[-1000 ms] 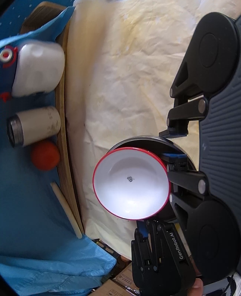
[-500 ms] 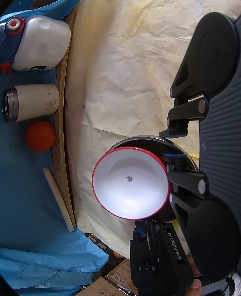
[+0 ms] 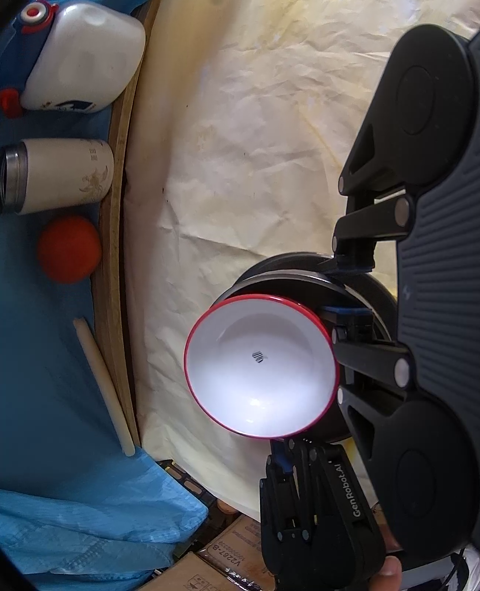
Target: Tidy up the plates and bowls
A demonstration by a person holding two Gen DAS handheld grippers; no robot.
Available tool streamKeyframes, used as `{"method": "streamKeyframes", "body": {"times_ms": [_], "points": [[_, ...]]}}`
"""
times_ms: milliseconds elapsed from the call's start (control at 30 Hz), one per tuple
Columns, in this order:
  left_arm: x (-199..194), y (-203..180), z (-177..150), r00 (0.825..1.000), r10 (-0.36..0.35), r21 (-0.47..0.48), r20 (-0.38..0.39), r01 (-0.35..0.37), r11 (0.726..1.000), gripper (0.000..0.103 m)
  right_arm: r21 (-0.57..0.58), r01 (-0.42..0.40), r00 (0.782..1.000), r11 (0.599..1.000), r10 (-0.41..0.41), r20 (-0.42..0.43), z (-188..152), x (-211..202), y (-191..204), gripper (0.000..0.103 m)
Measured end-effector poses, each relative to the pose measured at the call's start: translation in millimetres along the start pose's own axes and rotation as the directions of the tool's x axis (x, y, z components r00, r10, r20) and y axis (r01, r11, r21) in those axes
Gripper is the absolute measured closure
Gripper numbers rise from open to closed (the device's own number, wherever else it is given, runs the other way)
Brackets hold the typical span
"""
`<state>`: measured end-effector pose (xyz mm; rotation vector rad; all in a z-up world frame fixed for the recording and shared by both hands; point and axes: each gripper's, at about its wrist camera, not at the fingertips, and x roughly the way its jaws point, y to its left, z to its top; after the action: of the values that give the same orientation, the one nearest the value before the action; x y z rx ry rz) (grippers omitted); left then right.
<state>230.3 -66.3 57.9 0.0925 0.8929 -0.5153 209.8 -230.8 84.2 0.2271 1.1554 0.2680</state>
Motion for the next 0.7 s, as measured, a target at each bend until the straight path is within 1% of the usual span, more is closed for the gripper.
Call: {"method": "streamKeyframes", "body": {"times_ms": [700], "points": [[9, 18, -9, 0.999, 0.012, -0.043, -0.042, -0.014, 0.999, 0.088, -0.016, -0.001, 0.998, 1.0, 0.0, -0.056, 1, 23, 14, 0.084]]}}
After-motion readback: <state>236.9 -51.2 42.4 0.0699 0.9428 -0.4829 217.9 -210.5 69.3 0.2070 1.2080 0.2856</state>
